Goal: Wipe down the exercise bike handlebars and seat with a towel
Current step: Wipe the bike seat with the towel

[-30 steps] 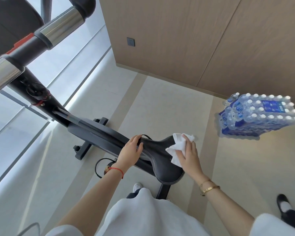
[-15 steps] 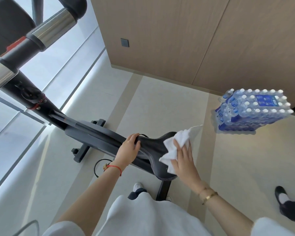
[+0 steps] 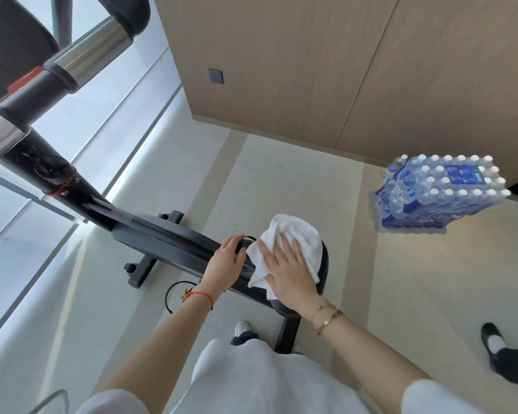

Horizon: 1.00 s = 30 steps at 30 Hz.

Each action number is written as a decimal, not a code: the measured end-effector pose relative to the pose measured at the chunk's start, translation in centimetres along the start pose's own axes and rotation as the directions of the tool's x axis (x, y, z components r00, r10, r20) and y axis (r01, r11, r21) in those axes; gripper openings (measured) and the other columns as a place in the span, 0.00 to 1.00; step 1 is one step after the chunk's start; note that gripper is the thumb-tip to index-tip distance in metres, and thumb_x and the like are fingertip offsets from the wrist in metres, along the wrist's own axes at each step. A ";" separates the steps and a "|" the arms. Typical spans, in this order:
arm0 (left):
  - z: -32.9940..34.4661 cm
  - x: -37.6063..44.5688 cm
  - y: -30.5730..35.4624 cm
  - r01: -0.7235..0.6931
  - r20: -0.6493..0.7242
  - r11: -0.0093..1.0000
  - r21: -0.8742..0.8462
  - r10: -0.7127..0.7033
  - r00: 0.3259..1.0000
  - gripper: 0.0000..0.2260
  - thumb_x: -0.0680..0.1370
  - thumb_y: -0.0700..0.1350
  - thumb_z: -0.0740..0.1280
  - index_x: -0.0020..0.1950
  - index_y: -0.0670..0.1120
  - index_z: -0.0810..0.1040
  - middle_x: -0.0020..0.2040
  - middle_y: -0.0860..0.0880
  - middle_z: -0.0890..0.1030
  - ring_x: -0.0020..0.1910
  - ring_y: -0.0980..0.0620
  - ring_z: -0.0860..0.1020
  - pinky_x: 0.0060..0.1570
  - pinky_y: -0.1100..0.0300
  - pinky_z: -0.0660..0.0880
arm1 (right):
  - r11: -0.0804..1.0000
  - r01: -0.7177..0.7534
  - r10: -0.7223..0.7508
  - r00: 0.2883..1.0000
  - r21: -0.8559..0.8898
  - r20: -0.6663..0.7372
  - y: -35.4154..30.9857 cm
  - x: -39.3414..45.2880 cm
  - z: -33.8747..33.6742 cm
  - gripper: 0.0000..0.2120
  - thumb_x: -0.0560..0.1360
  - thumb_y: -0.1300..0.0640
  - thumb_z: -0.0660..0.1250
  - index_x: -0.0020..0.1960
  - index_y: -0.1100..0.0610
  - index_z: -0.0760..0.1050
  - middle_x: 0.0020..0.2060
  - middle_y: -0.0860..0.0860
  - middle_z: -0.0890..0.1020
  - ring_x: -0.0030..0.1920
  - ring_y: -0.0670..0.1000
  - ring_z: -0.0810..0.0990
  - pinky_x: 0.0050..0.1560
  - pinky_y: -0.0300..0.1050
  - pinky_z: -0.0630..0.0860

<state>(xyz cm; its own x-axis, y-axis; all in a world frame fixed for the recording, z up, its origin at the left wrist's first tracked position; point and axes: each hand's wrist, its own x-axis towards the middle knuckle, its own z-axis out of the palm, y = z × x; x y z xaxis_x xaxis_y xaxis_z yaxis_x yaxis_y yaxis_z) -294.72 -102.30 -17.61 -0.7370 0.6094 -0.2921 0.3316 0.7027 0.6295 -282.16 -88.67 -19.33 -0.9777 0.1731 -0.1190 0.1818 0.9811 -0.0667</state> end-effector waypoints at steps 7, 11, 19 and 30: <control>0.1 0.2 -0.5 -0.007 0.021 1.000 0.002 0.007 1.000 0.18 0.83 0.49 0.55 0.74 0.50 0.65 0.72 0.51 0.69 0.59 0.49 0.77 0.62 0.54 0.73 | 0.986 0.125 -0.123 0.992 0.113 -0.022 3.6 -5.1 0.0 0.29 0.82 0.43 0.46 0.80 0.50 0.48 0.79 0.53 0.55 0.79 0.54 0.42 0.77 0.57 0.45; -0.1 0.3 -0.6 0.002 0.013 1.000 -0.024 -0.002 1.000 0.18 0.84 0.50 0.53 0.74 0.50 0.67 0.72 0.52 0.69 0.67 0.49 0.72 0.65 0.60 0.66 | 0.981 0.125 -0.130 0.991 0.150 0.021 3.2 -2.5 -0.3 0.28 0.81 0.44 0.44 0.80 0.47 0.49 0.79 0.50 0.52 0.79 0.52 0.41 0.77 0.55 0.40; -0.3 0.4 -0.7 -0.008 0.039 0.990 -0.138 0.013 0.999 0.19 0.84 0.51 0.50 0.71 0.49 0.70 0.71 0.52 0.70 0.70 0.51 0.68 0.65 0.66 0.60 | 0.972 -0.043 -0.006 0.978 0.229 0.211 0.3 7.0 -3.0 0.21 0.82 0.44 0.47 0.63 0.55 0.71 0.55 0.54 0.82 0.52 0.58 0.79 0.53 0.52 0.69; -0.6 0.5 -0.6 -0.011 0.069 1.000 -0.022 0.013 0.998 0.20 0.84 0.52 0.51 0.75 0.48 0.64 0.73 0.50 0.68 0.69 0.48 0.69 0.68 0.57 0.65 | 0.980 -0.091 0.019 0.926 0.174 0.378 4.2 8.6 -4.3 0.27 0.81 0.39 0.48 0.51 0.57 0.78 0.44 0.58 0.82 0.47 0.61 0.80 0.43 0.49 0.68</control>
<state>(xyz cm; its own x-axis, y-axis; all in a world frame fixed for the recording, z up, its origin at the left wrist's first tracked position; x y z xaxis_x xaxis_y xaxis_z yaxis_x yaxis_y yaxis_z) -295.62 -102.67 -17.71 -0.6901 0.6424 -0.3334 0.3269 0.6876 0.6483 -290.21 -82.71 -16.39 -0.8619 0.1462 -0.4855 0.2859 0.9309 -0.2272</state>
